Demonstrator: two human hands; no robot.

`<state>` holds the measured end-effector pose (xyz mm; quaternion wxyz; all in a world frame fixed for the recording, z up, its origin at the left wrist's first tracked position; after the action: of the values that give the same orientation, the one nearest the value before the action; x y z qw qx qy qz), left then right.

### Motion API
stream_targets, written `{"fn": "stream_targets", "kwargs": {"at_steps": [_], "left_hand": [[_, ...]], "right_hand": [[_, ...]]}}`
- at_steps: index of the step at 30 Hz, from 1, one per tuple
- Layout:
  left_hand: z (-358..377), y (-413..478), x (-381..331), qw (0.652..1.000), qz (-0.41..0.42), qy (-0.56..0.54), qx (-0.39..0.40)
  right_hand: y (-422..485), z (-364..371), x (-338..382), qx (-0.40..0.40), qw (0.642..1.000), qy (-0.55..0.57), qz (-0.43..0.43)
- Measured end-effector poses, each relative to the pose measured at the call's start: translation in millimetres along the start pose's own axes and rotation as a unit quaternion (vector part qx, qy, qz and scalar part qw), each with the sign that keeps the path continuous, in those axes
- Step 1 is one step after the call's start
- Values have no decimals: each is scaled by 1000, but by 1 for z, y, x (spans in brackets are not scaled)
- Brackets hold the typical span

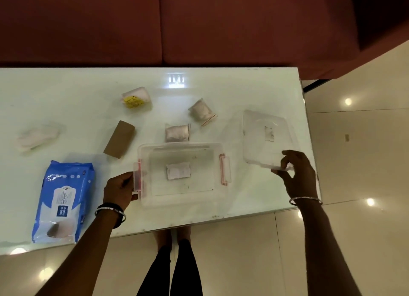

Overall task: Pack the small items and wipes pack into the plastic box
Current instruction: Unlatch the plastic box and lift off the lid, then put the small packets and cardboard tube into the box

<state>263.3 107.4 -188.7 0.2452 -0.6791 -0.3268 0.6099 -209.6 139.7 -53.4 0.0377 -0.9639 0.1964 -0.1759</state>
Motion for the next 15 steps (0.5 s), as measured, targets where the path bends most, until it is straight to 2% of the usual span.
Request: {"fn": "stream_targets", "kwargs": {"at_steps": [4, 10, 15], "left_hand": [[0, 1, 0, 1000, 1, -1, 0], [-1, 1, 1, 1000, -7, -8, -3], [0, -1, -2, 1000, -5, -3, 0]], "right_hand": [[-15, 48, -22, 15, 999, -25, 31], [-27, 103, -36, 89, 987, -118, 60], [-35, 118, -38, 122, 983, -119, 69]]}}
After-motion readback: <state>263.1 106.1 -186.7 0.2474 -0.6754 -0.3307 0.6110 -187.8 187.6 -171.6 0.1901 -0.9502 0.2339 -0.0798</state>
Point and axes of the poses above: each hand's wrist, its own y-axis towards the middle knuckle, its own z-axis out of the palm, x = y × z, the point moved 9 cm from there along y, towards the middle knuckle, and after that the axes turned 11 degrees about -y, right-handed, at the moved point
